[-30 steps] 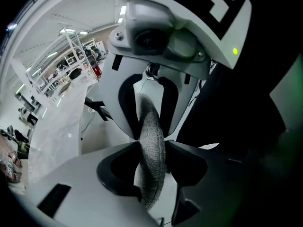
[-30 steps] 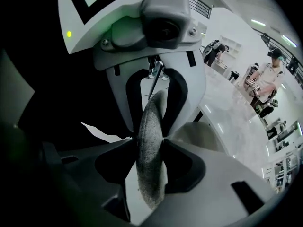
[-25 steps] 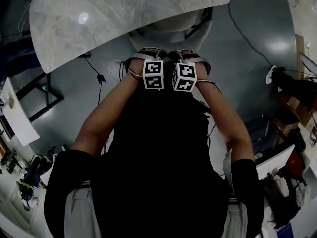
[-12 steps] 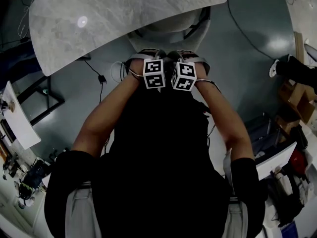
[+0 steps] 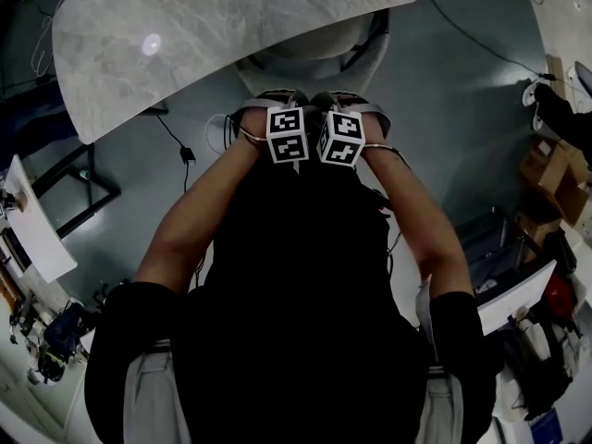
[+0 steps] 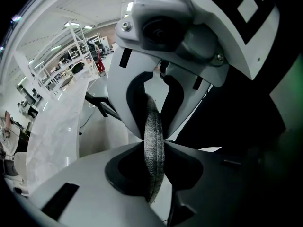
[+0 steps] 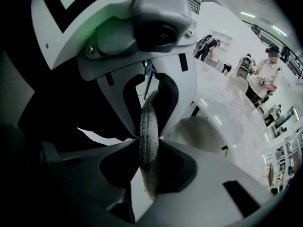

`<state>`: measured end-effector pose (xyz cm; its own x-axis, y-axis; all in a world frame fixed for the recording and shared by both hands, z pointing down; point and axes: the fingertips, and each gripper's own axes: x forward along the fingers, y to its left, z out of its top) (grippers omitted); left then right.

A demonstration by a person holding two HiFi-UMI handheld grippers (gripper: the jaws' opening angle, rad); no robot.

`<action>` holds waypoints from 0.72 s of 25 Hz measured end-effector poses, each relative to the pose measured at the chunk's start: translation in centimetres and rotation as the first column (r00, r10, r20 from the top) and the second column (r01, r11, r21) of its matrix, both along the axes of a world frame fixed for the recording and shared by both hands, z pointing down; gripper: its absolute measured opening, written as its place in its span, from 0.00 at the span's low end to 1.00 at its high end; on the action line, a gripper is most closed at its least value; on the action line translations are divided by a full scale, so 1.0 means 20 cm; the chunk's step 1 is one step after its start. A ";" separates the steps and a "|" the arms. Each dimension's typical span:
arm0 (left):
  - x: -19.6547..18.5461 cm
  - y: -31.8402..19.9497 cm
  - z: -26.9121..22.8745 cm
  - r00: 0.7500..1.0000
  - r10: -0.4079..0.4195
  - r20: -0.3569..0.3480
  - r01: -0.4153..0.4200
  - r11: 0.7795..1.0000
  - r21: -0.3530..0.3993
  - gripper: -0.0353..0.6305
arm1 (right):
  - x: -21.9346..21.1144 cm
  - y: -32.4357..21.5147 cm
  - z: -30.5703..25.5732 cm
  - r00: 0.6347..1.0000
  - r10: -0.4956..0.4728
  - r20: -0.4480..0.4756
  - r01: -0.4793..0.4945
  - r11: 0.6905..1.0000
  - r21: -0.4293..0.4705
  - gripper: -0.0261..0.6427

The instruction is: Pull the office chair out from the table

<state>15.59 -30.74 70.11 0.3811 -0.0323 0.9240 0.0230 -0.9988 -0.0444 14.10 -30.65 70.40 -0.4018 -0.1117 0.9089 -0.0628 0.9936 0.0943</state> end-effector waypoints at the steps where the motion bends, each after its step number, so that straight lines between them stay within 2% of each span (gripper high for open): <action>1: 0.00 0.00 0.00 1.000 0.000 0.000 0.000 1.000 0.000 0.18 | 0.00 0.00 0.00 1.000 0.003 0.001 -0.003 1.000 0.000 0.17; 10: 0.02 0.02 -0.01 1.000 -0.006 0.003 0.006 1.000 -0.009 0.19 | 0.02 0.01 0.00 1.000 0.013 0.007 -0.013 1.000 0.011 0.17; 18: 0.07 0.11 -0.03 1.000 -0.007 -0.007 0.006 0.999 -0.037 0.19 | 0.07 0.11 -0.03 1.000 -0.002 0.011 0.003 1.000 -0.026 0.17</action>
<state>16.94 -28.55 69.54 0.3880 -0.0004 0.9217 0.0162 -0.9998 -0.0072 15.42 -28.51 69.85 -0.4120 -0.0873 0.9070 -0.0612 0.9958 0.0681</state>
